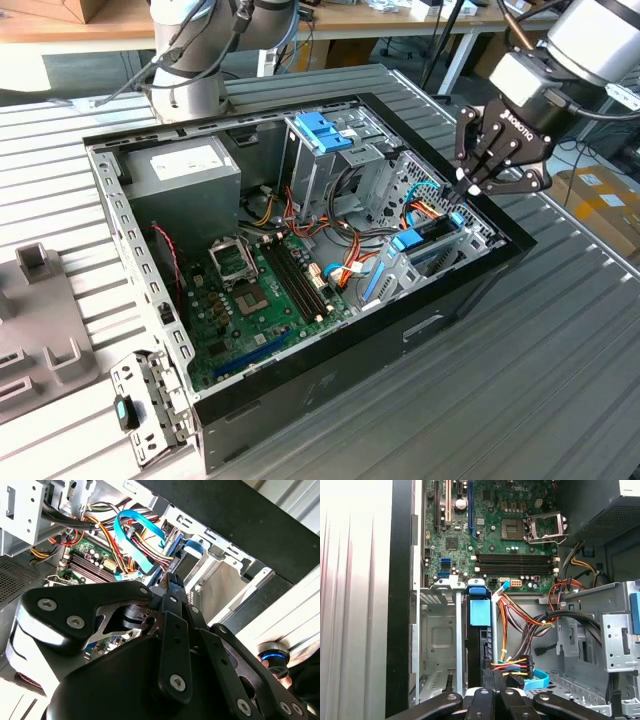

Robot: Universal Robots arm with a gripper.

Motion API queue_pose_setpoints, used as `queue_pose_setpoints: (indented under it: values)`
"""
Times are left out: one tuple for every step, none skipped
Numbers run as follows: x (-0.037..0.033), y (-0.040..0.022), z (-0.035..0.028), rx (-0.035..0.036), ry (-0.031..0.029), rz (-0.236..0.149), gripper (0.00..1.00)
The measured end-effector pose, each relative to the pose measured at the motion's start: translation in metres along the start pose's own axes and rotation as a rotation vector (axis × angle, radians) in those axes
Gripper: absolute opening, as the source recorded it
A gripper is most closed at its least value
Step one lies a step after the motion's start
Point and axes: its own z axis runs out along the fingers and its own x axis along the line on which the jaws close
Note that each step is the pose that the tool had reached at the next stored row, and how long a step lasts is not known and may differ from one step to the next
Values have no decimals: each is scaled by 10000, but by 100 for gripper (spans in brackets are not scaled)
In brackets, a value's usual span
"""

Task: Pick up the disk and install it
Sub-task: 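Insert the disk into the insertion slot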

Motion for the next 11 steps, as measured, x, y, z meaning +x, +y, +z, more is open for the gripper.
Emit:
queue_pose_setpoints:
  values:
    - [-1, 1, -11, 0, -3, 0, 11]
    - [-2, 1, -21, 0, -10, -1, 11]
    - [-3, -3, -24, -1, -17, -4, 11]
    - [-3, -17, -26, -4, -25, -4, 11]
    - [-4, -42, -30, -16, -33, -4, 11]
    - [-4, -70, -34, -31, -43, -3, 11]
    - [-4, -89, -36, -40, -48, -3, 11]
    - [-5, -117, -40, -56, -58, -3, 11]
    - [-6, -135, -43, -66, -63, -3, 11]
    - [-6, -147, -44, -72, -65, -3, 11]
    - [-6, -164, -47, -81, -67, -2, 11]
